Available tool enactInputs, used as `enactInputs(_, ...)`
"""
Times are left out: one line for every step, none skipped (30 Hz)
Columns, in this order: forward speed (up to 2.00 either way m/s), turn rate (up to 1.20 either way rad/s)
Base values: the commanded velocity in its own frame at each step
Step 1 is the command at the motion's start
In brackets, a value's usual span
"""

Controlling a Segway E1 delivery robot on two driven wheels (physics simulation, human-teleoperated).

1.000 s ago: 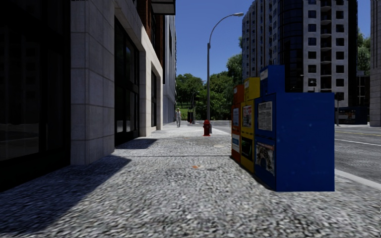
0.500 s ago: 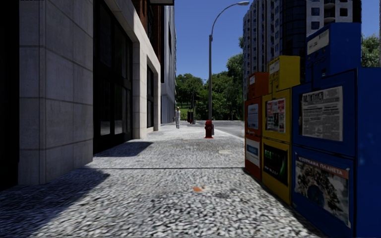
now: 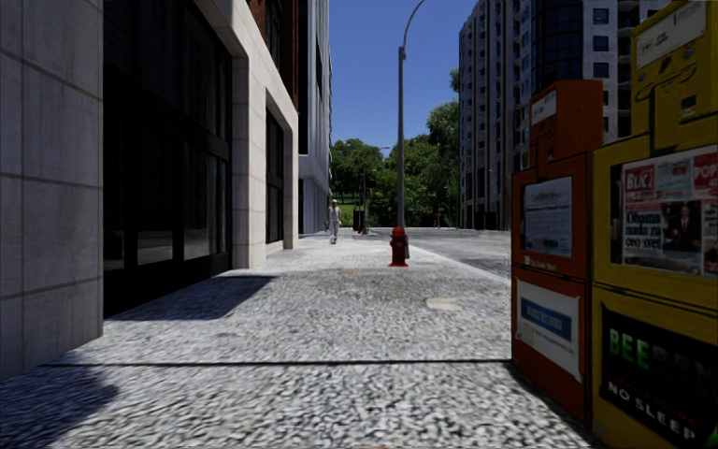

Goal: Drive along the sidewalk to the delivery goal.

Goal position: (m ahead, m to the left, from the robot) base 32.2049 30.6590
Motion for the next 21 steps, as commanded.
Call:
enactInputs(2.00, 0.00)
enactInputs(2.00, 0.00)
enactInputs(2.00, 0.00)
enactInputs(2.00, 0.00)
enactInputs(2.00, 0.00)
enactInputs(2.00, 0.00)
enactInputs(2.00, 0.00)
enactInputs(2.00, 0.00)
enactInputs(2.00, 0.00)
enactInputs(2.00, 0.00)
enactInputs(2.00, 0.00)
enactInputs(2.00, 0.00)
enactInputs(2.00, 0.00)
enactInputs(2.00, 0.00)
enactInputs(2.00, 0.00)
enactInputs(2.00, 0.00)
enactInputs(2.00, 0.00)
enactInputs(2.00, 0.00)
enactInputs(2.00, 0.00)
enactInputs(2.00, 0.00)
enactInputs(2.00, 0.00)
